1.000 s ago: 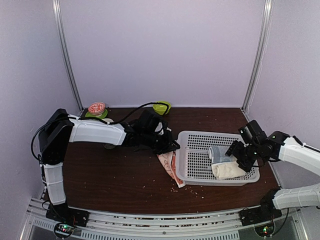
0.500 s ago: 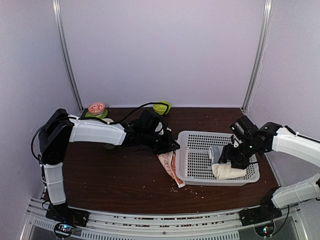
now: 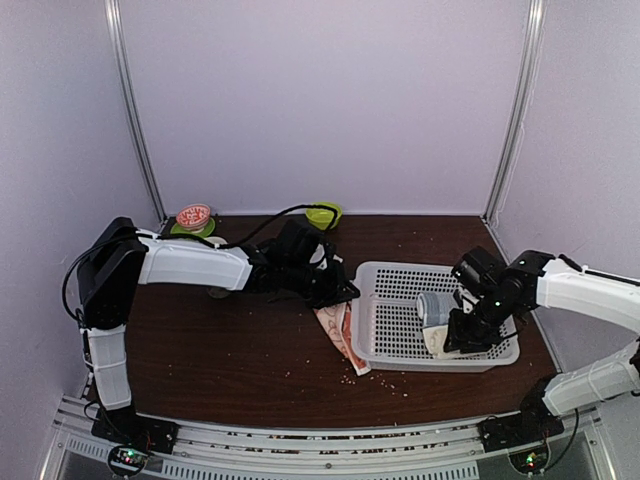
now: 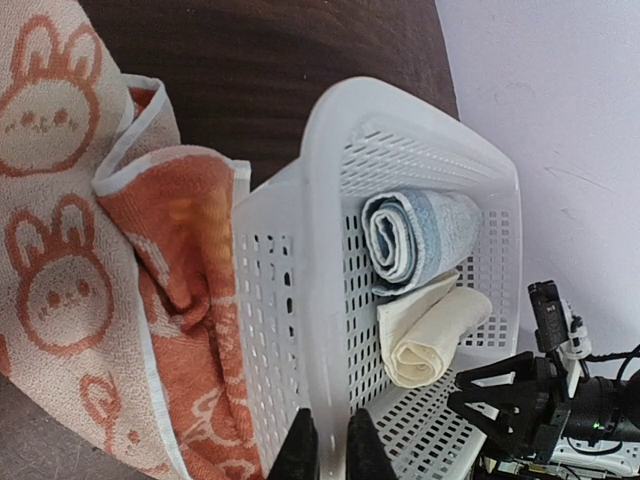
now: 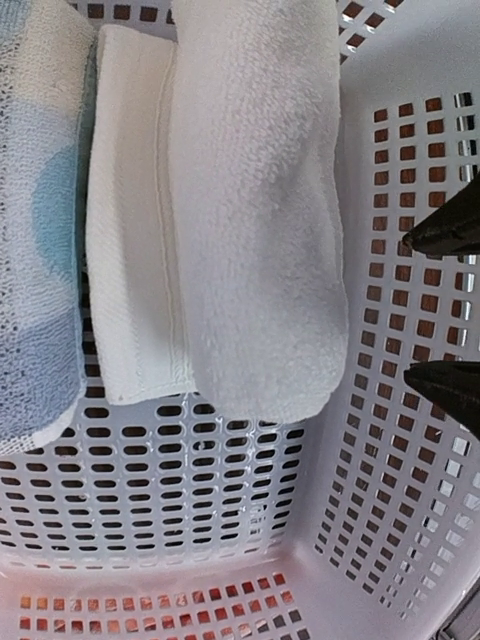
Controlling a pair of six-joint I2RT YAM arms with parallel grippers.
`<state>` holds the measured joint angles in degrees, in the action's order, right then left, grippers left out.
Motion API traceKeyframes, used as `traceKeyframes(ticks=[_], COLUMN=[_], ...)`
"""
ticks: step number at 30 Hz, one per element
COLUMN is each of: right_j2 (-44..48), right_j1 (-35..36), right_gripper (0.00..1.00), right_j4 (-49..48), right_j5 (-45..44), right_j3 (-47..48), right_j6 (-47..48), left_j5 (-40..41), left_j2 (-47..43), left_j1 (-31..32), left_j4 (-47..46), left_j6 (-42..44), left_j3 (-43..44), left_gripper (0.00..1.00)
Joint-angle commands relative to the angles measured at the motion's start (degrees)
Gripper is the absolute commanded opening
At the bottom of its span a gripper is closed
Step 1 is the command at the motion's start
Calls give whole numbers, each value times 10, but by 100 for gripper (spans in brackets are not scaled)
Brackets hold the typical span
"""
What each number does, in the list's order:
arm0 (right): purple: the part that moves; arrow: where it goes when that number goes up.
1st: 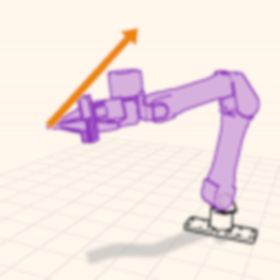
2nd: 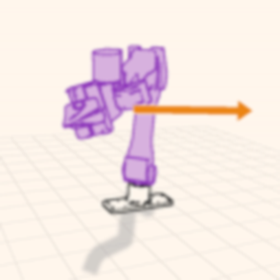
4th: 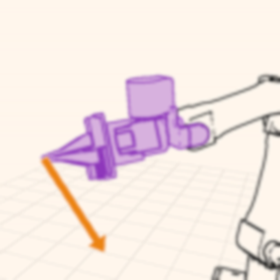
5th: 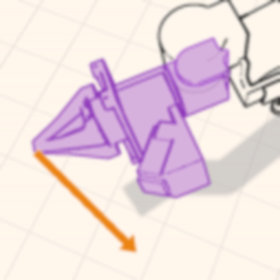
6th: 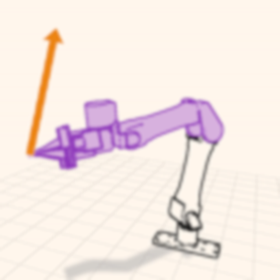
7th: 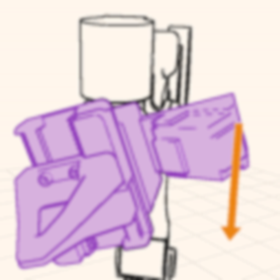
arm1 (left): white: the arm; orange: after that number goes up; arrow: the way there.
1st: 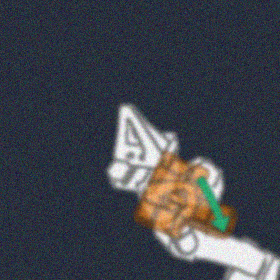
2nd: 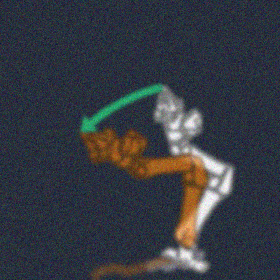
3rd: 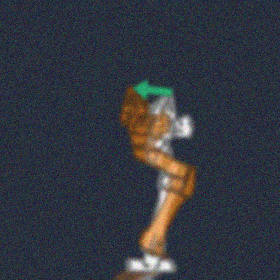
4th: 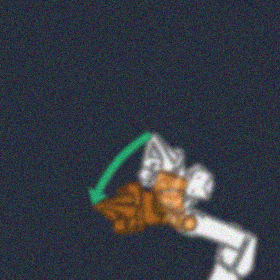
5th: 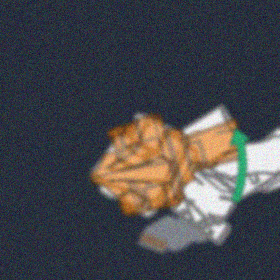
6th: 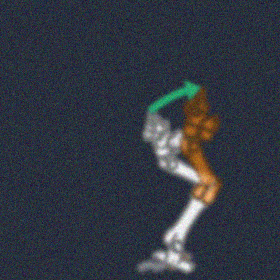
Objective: Roll the towels
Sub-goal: Adjust the towel in the bin.
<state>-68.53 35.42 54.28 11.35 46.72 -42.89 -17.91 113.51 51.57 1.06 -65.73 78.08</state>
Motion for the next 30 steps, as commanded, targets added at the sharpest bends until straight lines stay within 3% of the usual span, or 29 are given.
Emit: traceKeyframes(ticks=[1, 12, 30], right_j2=[-17, -81, -167], right_j1=[2, -13, -68], right_gripper=[37, 51, 50], right_j4=[20, -47, -120], right_j5=[-27, -61, -107], right_j3=[-16, -34, 28], right_j6=[25, 14, 13], left_j5=[21, 19, 20], left_j2=[18, 20, 22], left_j1=[-8, -8, -11], left_j4=[17, 19, 32], left_j6=[10, 14, 23], left_j3=[-12, -10, -2], left_gripper=[0, 0, 0])
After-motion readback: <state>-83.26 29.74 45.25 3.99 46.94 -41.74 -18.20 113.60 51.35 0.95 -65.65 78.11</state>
